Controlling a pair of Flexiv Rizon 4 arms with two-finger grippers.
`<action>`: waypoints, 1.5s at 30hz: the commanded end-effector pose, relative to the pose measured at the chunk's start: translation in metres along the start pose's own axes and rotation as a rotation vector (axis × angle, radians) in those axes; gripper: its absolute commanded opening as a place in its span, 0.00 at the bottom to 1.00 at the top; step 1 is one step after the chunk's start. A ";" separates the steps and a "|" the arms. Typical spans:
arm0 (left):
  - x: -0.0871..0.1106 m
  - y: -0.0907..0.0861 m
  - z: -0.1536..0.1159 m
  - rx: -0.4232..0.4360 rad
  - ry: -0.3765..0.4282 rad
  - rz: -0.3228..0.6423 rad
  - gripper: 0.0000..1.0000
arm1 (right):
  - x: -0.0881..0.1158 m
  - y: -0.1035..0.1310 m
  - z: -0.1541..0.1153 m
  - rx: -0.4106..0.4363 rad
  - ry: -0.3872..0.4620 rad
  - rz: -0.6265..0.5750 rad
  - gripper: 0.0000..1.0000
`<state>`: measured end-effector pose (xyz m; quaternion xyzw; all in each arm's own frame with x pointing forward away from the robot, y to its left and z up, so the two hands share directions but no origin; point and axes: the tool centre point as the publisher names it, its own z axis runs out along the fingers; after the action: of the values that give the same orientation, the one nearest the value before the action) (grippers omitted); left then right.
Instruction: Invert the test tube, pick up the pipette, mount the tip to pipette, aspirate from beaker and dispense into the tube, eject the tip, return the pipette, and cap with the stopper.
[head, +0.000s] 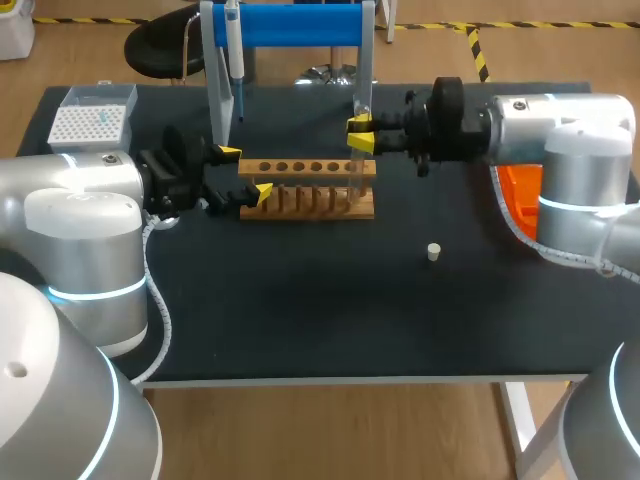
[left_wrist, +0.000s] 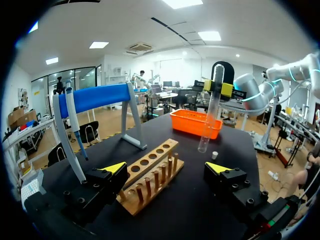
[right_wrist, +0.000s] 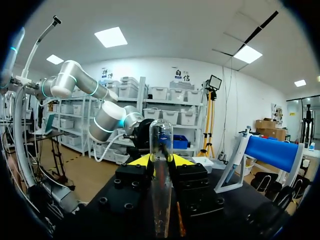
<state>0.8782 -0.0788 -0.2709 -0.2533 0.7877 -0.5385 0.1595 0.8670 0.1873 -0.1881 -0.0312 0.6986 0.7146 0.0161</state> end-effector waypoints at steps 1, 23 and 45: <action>-0.001 -0.001 0.000 -0.002 0.002 -0.001 1.00 | 0.001 0.000 0.000 0.001 -0.004 -0.001 0.00; -0.001 -0.001 0.000 -0.002 0.002 -0.001 1.00 | -0.048 -0.029 0.006 0.048 0.019 1.890 0.00; -0.001 -0.001 0.000 -0.002 0.002 -0.001 1.00 | -0.053 -0.031 0.005 0.025 0.050 1.965 0.00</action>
<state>0.8782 -0.0788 -0.2709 -0.2533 0.7877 -0.5385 0.1595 0.9172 0.1951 -0.2123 0.4301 0.5562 0.5507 -0.4498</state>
